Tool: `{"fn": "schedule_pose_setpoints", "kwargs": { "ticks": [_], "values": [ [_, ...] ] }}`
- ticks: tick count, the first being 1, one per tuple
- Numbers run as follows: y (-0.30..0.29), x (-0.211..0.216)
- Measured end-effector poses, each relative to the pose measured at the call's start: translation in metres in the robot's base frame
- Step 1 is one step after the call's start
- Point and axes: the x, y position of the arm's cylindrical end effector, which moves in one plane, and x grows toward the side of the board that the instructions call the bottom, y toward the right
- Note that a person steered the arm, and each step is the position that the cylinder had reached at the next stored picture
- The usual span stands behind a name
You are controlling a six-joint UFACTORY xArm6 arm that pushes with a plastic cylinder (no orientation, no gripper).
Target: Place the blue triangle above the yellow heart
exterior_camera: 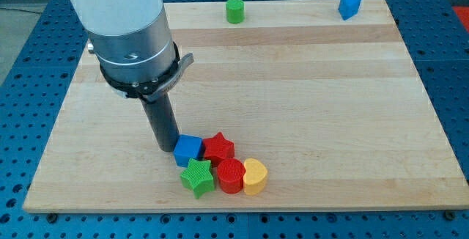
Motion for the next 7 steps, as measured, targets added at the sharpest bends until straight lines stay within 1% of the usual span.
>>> {"fn": "schedule_pose_setpoints", "kwargs": {
  "ticks": [1,2,3,5,6,7],
  "values": [
    [-0.002,-0.027],
    [0.057,-0.103],
    [0.161,-0.157],
    [0.375,-0.284],
    [0.396,-0.332],
    [0.356,-0.34]
  ]
}}
